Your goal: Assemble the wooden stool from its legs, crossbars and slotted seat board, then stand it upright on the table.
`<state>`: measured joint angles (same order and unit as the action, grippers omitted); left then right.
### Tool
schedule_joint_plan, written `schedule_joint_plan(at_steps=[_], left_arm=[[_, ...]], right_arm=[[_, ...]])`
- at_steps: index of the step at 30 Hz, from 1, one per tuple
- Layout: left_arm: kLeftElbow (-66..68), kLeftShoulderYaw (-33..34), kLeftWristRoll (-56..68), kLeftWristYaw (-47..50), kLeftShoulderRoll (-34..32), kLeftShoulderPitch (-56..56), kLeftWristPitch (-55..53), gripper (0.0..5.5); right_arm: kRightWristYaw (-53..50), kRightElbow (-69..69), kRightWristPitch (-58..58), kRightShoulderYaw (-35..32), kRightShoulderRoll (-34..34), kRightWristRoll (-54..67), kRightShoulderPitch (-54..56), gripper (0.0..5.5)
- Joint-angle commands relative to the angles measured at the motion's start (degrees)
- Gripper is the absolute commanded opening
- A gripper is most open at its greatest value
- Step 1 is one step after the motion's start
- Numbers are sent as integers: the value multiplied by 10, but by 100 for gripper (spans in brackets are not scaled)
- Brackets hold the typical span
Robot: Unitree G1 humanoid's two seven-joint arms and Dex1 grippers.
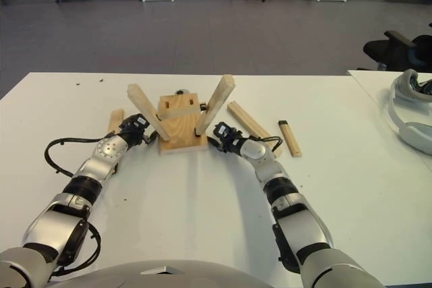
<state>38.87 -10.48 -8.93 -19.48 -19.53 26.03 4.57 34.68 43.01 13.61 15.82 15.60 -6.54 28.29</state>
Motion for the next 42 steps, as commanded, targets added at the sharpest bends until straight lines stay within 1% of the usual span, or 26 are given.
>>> schedule_joint_plan(at_steps=[1, 4, 9, 11, 12, 14, 16, 17, 19, 21, 22, 23, 26, 27, 28, 30, 33, 35, 39, 42], left_arm=[[-148, -11, 45, -92, -20, -122, -52, 404], [-286, -8, 77, -125, -43, -191, -113, 404], [-406, 13, 82, -115, -61, -243, -183, 404], [-422, 42, 74, -103, -83, -247, -196, 404], [-428, 69, 72, -96, -102, -246, -203, 404], [-462, 123, 54, -89, -157, -244, -227, 404], [-531, 176, 60, -102, -206, -212, -278, 404], [-574, 198, 98, -118, -220, -159, -327, 404], [-628, 206, 187, -163, -242, -1, -432, 404], [-626, 183, 276, -211, -240, 174, -541, 404], [-609, 157, 315, -242, -231, 255, -598, 404], [-581, 117, 350, -283, -219, 333, -661, 404], [-520, -23, 387, -367, -194, 463, -786, 404], [-508, -71, 389, -376, -186, 490, -820, 404], [-494, -105, 393, -379, -175, 511, -848, 404], [-481, -168, 399, -399, -158, 542, -867, 404], [-451, -223, 399, -400, -116, 561, -876, 404], [-463, -253, 399, -398, -104, 552, -872, 404], [-409, -334, 341, -442, -125, 529, -749, 404], [-383, -367, 308, -468, -133, 521, -697, 404]], right_arm=[[78, -92, -27, 25, 15, 13, -60, 243], [90, -201, -71, 3, 60, 29, -116, 243], [84, -350, -145, -53, 116, 57, -189, 243], [82, -408, -180, -81, 129, 80, -219, 243], [79, -438, -201, -104, 132, 101, -236, 243], [56, -470, -234, -169, 131, 147, -259, 243], [23, -499, -270, -247, 116, 216, -264, 243], [4, -524, -293, -281, 103, 260, -259, 243], [-38, -578, -337, -332, 78, 351, -233, 243], [-82, -636, -379, -363, 60, 447, -205, 243], [-101, -662, -398, -372, 57, 492, -193, 243], [-122, -688, -413, -377, 56, 531, -184, 243], [-165, -745, -433, -370, 52, 587, -182, 243], [-181, -764, -436, -359, 45, 600, -185, 243], [-196, -782, -438, -352, 39, 613, -189, 243], [-224, -814, -440, -343, 29, 634, -207, 243], [-249, -836, -438, -310, 13, 630, -221, 243], [-263, -835, -435, -285, 4, 610, -222, 243], [-275, -811, -434, -255, 6, 562, -225, 243], [-269, -814, -435, -238, 8, 541, -237, 243]])
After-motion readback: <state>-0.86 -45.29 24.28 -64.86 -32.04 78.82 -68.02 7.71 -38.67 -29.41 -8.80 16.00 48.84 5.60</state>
